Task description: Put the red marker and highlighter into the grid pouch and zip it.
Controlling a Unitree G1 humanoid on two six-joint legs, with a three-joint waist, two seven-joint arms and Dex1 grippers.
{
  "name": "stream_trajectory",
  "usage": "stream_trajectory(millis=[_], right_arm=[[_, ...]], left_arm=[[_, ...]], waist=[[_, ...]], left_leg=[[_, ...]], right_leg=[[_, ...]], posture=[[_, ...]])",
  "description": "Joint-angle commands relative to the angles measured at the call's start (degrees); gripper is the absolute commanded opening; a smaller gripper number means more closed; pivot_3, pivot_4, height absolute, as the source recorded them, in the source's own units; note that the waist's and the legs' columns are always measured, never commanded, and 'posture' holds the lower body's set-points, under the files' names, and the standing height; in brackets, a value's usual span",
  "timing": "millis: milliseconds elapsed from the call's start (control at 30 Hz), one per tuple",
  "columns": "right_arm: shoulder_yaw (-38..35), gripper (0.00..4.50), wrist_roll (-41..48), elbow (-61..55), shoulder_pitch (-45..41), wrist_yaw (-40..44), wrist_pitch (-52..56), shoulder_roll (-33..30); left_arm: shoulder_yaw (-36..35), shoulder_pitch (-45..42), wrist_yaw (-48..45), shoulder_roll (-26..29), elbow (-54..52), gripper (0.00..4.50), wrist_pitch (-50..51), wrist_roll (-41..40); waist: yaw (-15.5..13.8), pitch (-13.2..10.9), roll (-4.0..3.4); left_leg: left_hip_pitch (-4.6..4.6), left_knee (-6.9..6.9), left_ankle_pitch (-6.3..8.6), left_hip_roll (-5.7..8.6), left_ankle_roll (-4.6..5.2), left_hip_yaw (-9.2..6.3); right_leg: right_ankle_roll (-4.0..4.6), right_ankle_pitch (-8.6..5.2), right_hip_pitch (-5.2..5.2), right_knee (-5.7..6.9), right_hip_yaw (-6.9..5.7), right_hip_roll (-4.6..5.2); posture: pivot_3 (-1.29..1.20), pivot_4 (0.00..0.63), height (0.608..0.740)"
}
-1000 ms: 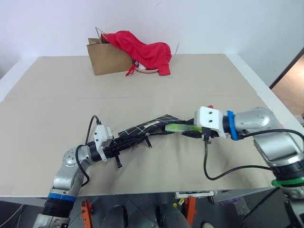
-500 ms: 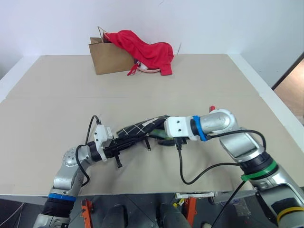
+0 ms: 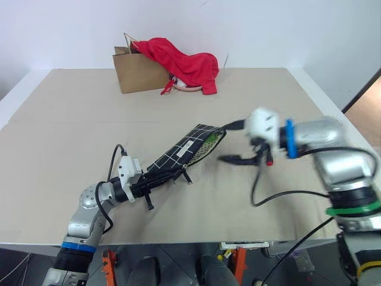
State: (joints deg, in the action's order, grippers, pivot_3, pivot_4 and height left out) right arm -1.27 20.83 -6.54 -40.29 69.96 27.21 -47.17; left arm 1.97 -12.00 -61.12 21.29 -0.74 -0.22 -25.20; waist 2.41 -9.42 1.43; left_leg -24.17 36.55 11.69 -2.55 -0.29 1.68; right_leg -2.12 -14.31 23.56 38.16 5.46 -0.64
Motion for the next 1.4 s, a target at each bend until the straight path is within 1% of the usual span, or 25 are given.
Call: stream_trajectory(millis=[33,167,267,400,567,767,833,867,900,933,1000,1033,1067,1100,1133,1200,1233,1300,1367,1400], right_arm=[[-8.45,4.41,6.52,-0.79,2.37,-1.49,6.67,-2.64],[-6.91,4.41,0.84,2.16,6.41,-9.42,9.63,-4.19],[-3.81,4.41,-4.68,5.70,7.32,-20.56,15.13,-0.69],[-2.16,4.41,-8.95,9.91,7.91,-29.94,17.47,4.10],[-2.21,4.41,-11.59,16.93,7.50,-35.62,16.11,6.91],[-2.16,4.41,-12.21,24.91,5.15,-37.07,13.12,8.62],[-2.09,4.05,-12.05,25.69,4.96,-37.08,12.51,9.06],[-2.24,3.71,-11.74,25.95,4.91,-36.83,12.15,9.28],[-2.37,3.30,-11.39,25.89,4.98,-36.44,12.00,9.43],[-2.53,2.74,-11.06,25.58,5.11,-36.01,11.91,9.47],[-3.03,2.10,-10.43,24.94,5.24,-35.48,12.14,9.29],[-3.23,1.68,-10.23,24.64,5.22,-35.23,12.18,8.96],[-3.41,1.35,-10.14,24.26,5.23,-34.97,11.86,8.57],[-3.57,0.88,-9.90,23.31,5.24,-34.25,11.49,8.07],[-3.85,0.55,-9.59,21.38,5.09,-33.30,9.96,7.46],[-5.24,0.54,-6.63,14.04,4.34,-29.50,8.84,5.84],[-5.54,0.54,-6.16,11.12,4.54,-27.80,6.46,4.87],[-6.47,0.54,-3.34,5.05,5.44,-23.10,5.93,2.25],[-7.44,0.54,-0.76,-1.92,8.85,-15.75,1.86,-1.71],[-8.20,0.54,1.40,-5.41,10.98,-11.78,1.55,-4.11]], left_arm=[[-0.47,0.28,0.26,0.13,-2.22,0.00,-1.27,-0.43],[-0.66,0.55,0.30,0.25,-2.37,0.00,-1.21,-0.61],[-0.73,0.48,0.32,0.30,-2.28,0.00,-1.11,-0.75],[-0.49,0.29,0.28,0.26,-2.32,0.00,-0.97,-0.78],[-0.35,0.49,0.27,0.33,-2.71,0.00,-0.81,-0.80],[-0.66,0.42,0.34,0.56,-2.56,0.00,-0.70,-0.85],[-0.69,0.48,0.52,0.53,-2.69,0.00,-0.68,-0.84],[-0.68,0.52,0.59,0.53,-2.75,0.00,-0.67,-0.82],[-0.68,0.56,0.67,0.53,-2.81,0.00,-0.68,-0.81],[-0.71,0.62,0.74,0.53,-2.85,0.00,-0.67,-0.82],[-0.73,0.80,0.88,0.53,-3.03,0.00,-0.64,-0.83],[-0.74,0.89,0.92,0.53,-3.09,0.00,-0.65,-0.84],[-0.73,0.98,0.99,0.53,-3.21,0.00,-0.60,-0.84],[-0.74,1.05,1.04,0.53,-3.28,0.00,-0.58,-0.84],[-0.74,1.11,1.07,0.53,-3.30,0.00,-0.57,-0.85],[-0.76,1.28,1.05,0.60,-3.44,0.00,-0.44,-0.93],[-0.71,1.37,1.03,0.63,-3.54,0.00,-0.39,-0.93],[-0.60,1.36,0.92,0.65,-3.59,0.00,-0.27,-0.95],[-0.53,1.11,0.80,0.62,-3.37,0.00,-0.21,-0.95],[-0.53,0.93,0.73,0.61,-3.19,0.00,-0.19,-0.96]], waist=[[0.01,0.01,0.03],[0.24,0.02,0.01],[0.45,0.02,-0.04],[0.39,0.02,-0.04],[0.30,0.01,-0.04],[0.32,0.02,-0.04],[0.32,0.02,-0.04],[0.32,0.02,-0.04],[0.32,0.02,-0.04],[0.32,0.02,-0.04],[0.32,0.02,-0.04],[0.32,0.02,-0.04],[0.32,0.02,-0.04],[0.32,0.02,-0.04],[0.32,0.01,-0.04],[0.31,-0.03,-0.12],[0.34,-0.07,-0.19],[0.31,-0.09,-0.24],[0.12,-0.09,-0.23],[-0.03,-0.08,-0.22]], left_leg=[[0.00,0.00,0.00,0.01,0.00,-0.02],[0.11,0.01,-0.01,-0.03,0.00,-0.04],[0.22,0.00,-0.03,-0.07,0.01,0.08],[0.29,-0.01,-0.11,-0.10,0.00,0.09],[0.16,-0.01,-0.10,-0.02,0.00,0.11],[0.12,0.00,-0.08,0.04,0.01,0.12],[0.15,0.00,-0.09,0.02,0.01,0.10],[0.18,0.01,-0.09,0.00,0.01,0.10],[0.19,0.01,-0.09,0.00,0.01,0.10],[0.21,0.01,-0.10,-0.01,0.01,0.09],[0.20,0.01,-0.10,-0.01,0.01,0.10],[0.20,0.01,-0.10,-0.01,0.01,0.11],[0.20,0.01,-0.10,0.00,0.01,0.11],[0.19,0.01,-0.10,0.00,0.01,0.11],[0.18,0.01,-0.10,0.00,0.01,0.11],[0.14,-0.01,-0.10,0.00,0.01,0.12],[0.08,-0.02,-0.10,0.01,0.01,0.13],[0.00,-0.04,-0.09,-0.01,0.02,0.16],[-0.04,-0.08,-0.09,-0.02,0.02,0.03],[-0.06,-0.09,-0.07,-0.02,0.03,-0.03]], right_leg=[[0.01,0.00,-0.01,0.00,-0.03,-0.01],[0.03,-0.02,-0.07,0.01,-0.07,-0.08],[-0.06,-0.01,-0.04,0.03,0.06,-0.12],[-0.12,0.02,-0.06,0.05,0.11,-0.21],[-0.11,0.03,-0.03,0.04,0.15,-0.13],[-0.11,0.04,-0.03,0.00,0.17,-0.07],[-0.12,0.04,-0.06,0.01,0.14,-0.09],[-0.15,0.03,-0.08,0.01,0.14,-0.12],[-0.17,0.02,-0.08,0.01,0.14,-0.12],[-0.22,0.02,-0.09,0.01,0.14,-0.14],[-0.23,0.02,-0.10,0.01,0.15,-0.14],[-0.22,0.03,-0.09,0.01,0.15,-0.13],[-0.21,0.04,-0.09,0.01,0.16,-0.13],[-0.21,0.04,-0.09,0.01,0.16,-0.12],[-0.19,0.04,-0.08,0.01,0.16,-0.11],[-0.17,0.03,-0.04,0.01,0.17,-0.10],[-0.18,0.03,0.03,0.01,0.18,-0.10],[-0.18,0.03,0.15,0.02,0.23,-0.13],[-0.16,0.00,0.15,0.02,0.09,-0.14],[-0.21,-0.09,0.12,0.00,0.00,-0.13]], posture=[[0.00,0.150,0.740],[0.00,0.150,0.740],[0.00,0.150,0.740],[0.00,0.150,0.740],[0.00,0.150,0.740],[0.00,0.150,0.740],[0.00,0.150,0.740],[0.00,0.150,0.740],[0.00,0.150,0.740],[0.00,0.150,0.740],[0.00,0.150,0.740],[0.00,0.150,0.740],[0.00,0.150,0.740],[0.00,0.150,0.740],[0.00,0.150,0.740],[0.00,0.150,0.740],[0.00,0.150,0.740],[0.00,0.150,0.740],[0.00,0.150,0.740],[0.00,0.150,0.740]])
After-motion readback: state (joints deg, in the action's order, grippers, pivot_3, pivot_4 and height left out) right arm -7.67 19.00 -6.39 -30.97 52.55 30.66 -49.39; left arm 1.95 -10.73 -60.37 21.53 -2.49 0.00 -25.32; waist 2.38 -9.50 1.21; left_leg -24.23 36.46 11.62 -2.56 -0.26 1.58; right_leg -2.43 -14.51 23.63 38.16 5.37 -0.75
